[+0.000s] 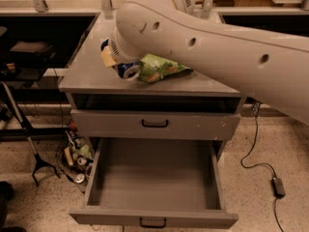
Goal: Place pepsi can into middle drawer
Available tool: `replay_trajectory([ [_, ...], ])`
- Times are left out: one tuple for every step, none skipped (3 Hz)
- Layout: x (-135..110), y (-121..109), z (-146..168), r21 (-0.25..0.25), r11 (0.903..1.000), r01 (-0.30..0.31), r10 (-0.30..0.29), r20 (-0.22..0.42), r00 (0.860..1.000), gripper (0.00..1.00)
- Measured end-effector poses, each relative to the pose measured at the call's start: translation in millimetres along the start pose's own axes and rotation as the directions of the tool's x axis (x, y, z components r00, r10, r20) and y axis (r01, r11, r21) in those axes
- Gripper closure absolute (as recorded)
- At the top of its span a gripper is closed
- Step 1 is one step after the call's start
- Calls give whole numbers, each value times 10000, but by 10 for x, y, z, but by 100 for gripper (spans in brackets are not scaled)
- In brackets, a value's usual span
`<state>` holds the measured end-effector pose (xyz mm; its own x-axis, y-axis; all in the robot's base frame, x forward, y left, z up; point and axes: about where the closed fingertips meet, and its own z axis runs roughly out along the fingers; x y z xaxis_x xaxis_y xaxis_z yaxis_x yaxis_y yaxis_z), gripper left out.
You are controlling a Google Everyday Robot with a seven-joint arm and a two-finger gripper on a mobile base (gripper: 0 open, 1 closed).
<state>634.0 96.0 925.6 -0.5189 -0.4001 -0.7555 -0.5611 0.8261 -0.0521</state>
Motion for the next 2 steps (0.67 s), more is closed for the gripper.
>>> replay_trajectory([
  [176,94,-166,-1032,9946,96,-58,370,9993,100],
  [362,209,-237,-2073,9782,96,-18,377,9993,100],
])
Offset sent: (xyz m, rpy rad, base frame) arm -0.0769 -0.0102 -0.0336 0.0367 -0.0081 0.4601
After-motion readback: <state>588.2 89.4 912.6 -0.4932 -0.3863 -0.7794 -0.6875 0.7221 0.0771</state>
